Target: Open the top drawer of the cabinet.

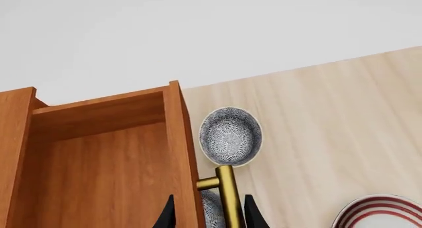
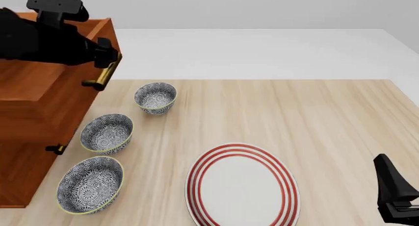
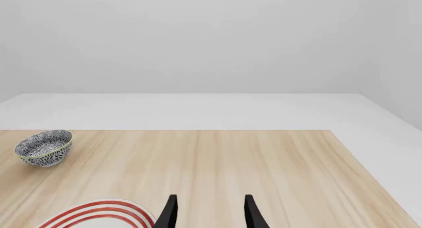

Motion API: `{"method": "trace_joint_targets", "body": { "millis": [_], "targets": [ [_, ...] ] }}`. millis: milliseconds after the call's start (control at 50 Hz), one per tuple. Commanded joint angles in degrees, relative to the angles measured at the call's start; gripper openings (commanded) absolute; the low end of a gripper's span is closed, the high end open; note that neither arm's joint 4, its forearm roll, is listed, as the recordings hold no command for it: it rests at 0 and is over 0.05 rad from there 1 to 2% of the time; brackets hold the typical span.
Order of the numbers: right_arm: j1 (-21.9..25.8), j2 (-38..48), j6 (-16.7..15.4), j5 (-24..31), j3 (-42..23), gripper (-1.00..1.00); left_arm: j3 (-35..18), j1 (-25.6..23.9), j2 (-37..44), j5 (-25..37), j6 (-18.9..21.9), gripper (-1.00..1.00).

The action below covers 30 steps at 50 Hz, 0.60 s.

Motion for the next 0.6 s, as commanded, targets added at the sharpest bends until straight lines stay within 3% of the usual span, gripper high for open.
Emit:
{"method": "trace_joint_targets", "body": {
  "millis": [20, 600],
  "targets": [
    [0.0, 0.0, 0.0, 0.0, 0.0, 1.00, 2.9, -2.2, 5.3, 0.3, 2.5, 1.00],
    [0.0, 0.0, 0.0, 0.0, 0.0, 1.00, 4.3, -5.4, 6.1, -1.0, 1.2, 1.00]
  ]
}}
